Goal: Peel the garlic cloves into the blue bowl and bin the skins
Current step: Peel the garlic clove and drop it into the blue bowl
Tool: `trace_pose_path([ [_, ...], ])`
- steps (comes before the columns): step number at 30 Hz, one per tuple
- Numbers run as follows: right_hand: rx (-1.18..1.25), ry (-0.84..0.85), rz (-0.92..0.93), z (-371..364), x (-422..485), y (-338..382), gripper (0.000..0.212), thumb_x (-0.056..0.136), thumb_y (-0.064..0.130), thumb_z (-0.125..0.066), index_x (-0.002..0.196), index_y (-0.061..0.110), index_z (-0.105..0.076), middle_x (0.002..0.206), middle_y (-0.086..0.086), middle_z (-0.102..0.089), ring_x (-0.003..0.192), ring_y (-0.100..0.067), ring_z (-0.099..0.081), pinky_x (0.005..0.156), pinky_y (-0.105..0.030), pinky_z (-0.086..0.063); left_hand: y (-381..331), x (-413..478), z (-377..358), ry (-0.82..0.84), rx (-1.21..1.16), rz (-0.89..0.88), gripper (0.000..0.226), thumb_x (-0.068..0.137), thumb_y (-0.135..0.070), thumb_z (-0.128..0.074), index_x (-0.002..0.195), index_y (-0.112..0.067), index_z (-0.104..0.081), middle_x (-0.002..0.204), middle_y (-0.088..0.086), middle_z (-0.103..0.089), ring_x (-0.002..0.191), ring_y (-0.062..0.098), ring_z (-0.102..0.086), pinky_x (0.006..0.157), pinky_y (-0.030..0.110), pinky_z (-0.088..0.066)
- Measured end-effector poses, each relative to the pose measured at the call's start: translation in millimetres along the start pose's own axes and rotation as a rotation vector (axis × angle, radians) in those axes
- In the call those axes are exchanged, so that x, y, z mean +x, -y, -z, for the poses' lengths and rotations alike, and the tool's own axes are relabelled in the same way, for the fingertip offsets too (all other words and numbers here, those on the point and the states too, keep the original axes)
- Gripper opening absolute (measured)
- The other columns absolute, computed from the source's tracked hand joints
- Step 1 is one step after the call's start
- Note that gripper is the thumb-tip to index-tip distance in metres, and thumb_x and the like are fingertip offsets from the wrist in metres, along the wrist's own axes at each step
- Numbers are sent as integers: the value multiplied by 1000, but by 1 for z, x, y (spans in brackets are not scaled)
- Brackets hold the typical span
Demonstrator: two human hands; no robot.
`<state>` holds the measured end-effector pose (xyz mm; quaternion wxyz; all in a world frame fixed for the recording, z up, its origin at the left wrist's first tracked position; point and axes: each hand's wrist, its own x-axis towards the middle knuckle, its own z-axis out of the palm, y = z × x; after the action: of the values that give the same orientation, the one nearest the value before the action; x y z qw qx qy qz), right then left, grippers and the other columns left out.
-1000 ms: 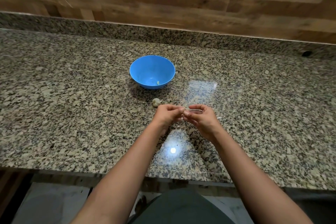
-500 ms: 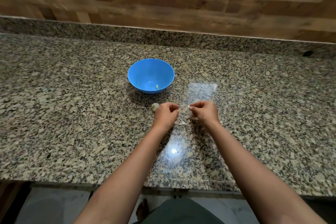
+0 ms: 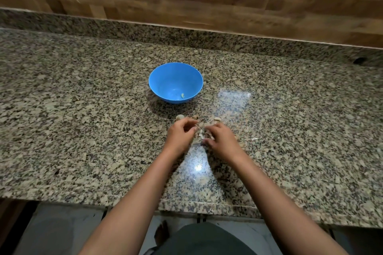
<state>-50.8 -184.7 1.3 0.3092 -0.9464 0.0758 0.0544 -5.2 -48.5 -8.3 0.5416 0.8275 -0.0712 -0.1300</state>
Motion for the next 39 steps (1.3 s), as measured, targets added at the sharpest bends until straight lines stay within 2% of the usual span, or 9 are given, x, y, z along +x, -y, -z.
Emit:
trace_pose_path([
  [6, -118, -63, 147, -11, -13, 4, 24, 93, 17, -51, 108, 6, -67, 108, -7, -59, 97, -13, -40, 88, -23, -37, 2, -5, 1, 111, 197, -99, 48, 88, -16, -63, 133, -16, -49, 128, 4, -54, 118, 16, -52, 99, 25, -42],
  [10, -146, -105, 164, -10, -19, -3, 18, 91, 14, -55, 95, 2, -68, 98, -8, -62, 89, -12, -44, 82, -19, -38, 7, -15, -7, 239, 354, -167, 68, 92, -30, -55, 149, -20, -20, 153, -2, -24, 141, 16, -24, 115, 37, -23],
  [14, 19, -171, -7, -3, -19, -12, 15, 89, 8, -57, 97, 3, -69, 97, -6, -65, 90, -16, -57, 72, -8, -40, 22, -19, -18, 325, 732, -264, 87, 90, -61, -34, 148, -18, 14, 154, -4, 19, 143, 10, 13, 118, 34, 2],
  [17, 354, -282, -246, 6, -23, -24, 18, 88, 4, -60, 104, 5, -69, 99, -1, -67, 87, -13, -63, 62, -2, -43, 25, -23, -26, 341, 939, -303, 87, 88, -70, -13, 142, -14, 26, 148, 2, 32, 138, 14, 27, 115, 34, 13],
  [20, 615, -395, -440, 17, -34, -39, 16, 86, 3, -62, 99, 8, -69, 99, -3, -69, 84, -13, -65, 65, -13, -51, 21, -26, -42, 383, 989, -371, 83, 90, -68, -7, 142, -12, 25, 149, 5, 31, 139, 17, 28, 113, 35, 17],
  [23, 676, -528, -582, 27, -44, -53, 15, 86, 3, -62, 87, 16, -70, 91, -4, -71, 80, -17, -67, 69, -28, -57, 11, -23, -65, 425, 972, -436, 78, 94, -61, -8, 146, -10, 19, 154, 6, 24, 141, 18, 24, 115, 34, 15],
  [28, 586, -598, -660, 43, -56, -76, 13, 85, 2, -64, 91, 10, -72, 88, 2, -67, 81, -10, -62, 71, -16, -47, -10, -4, -103, 480, 971, -513, 76, 91, -58, 1, 148, -10, 11, 158, 7, 13, 144, 18, 15, 114, 33, 14],
  [33, 636, -601, -684, 50, -62, -83, 13, 83, 0, -65, 93, 6, -72, 85, 3, -64, 83, -10, -60, 76, -16, -46, -23, 11, -124, 541, 907, -652, 56, 102, -42, -12, 150, -21, 5, 159, -2, 5, 146, 14, 7, 117, 35, 5],
  [39, 666, -529, -655, 47, -64, -85, 16, 83, -2, -64, 92, 9, -71, 88, -1, -68, 78, -9, -62, 64, -13, -46, -19, 9, -113, 512, 832, -774, 46, 102, -33, -28, 146, -19, -31, 154, 0, -28, 144, 18, -19, 115, 28, -8],
])
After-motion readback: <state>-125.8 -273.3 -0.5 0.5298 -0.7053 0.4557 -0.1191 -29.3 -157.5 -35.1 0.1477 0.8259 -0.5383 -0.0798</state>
